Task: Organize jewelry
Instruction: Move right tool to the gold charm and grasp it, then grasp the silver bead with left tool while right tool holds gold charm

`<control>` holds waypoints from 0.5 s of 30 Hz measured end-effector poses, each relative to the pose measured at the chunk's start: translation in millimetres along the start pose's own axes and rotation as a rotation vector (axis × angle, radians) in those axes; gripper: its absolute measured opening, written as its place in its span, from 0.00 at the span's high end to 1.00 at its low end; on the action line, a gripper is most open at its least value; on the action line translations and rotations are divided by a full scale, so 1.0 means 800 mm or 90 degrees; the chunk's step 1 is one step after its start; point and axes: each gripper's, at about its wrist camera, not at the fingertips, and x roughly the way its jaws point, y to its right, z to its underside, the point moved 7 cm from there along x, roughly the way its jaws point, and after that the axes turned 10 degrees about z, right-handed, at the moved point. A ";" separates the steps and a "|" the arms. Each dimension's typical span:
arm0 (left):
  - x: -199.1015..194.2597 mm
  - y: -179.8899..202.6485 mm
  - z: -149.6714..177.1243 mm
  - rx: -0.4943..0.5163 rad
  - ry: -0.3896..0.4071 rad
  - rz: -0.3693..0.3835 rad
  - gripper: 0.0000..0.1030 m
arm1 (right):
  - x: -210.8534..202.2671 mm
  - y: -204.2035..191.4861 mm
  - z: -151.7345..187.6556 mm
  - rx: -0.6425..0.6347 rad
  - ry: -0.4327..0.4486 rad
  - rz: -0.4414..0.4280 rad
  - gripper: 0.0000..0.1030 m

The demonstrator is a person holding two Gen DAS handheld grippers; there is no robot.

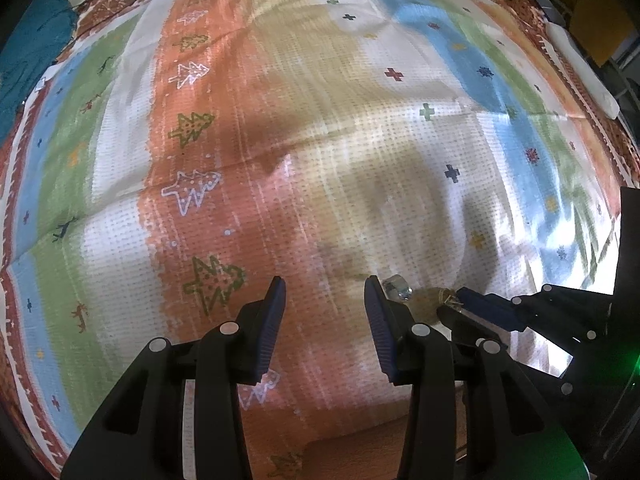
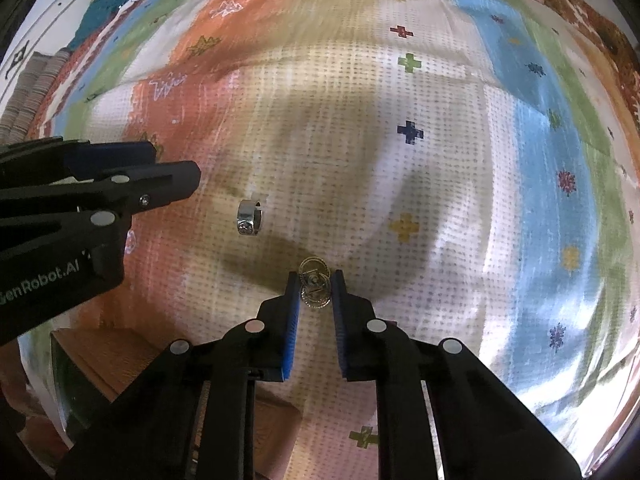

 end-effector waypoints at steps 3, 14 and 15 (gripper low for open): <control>-0.001 0.004 -0.001 0.002 0.002 0.005 0.61 | -0.004 0.012 -0.001 0.011 0.003 0.004 0.84; 0.009 0.032 -0.002 0.021 -0.008 0.033 0.61 | -0.015 0.051 -0.005 0.046 0.016 0.025 0.84; 0.010 0.035 -0.002 0.022 -0.009 0.035 0.61 | -0.017 0.057 -0.007 0.051 0.018 0.025 0.84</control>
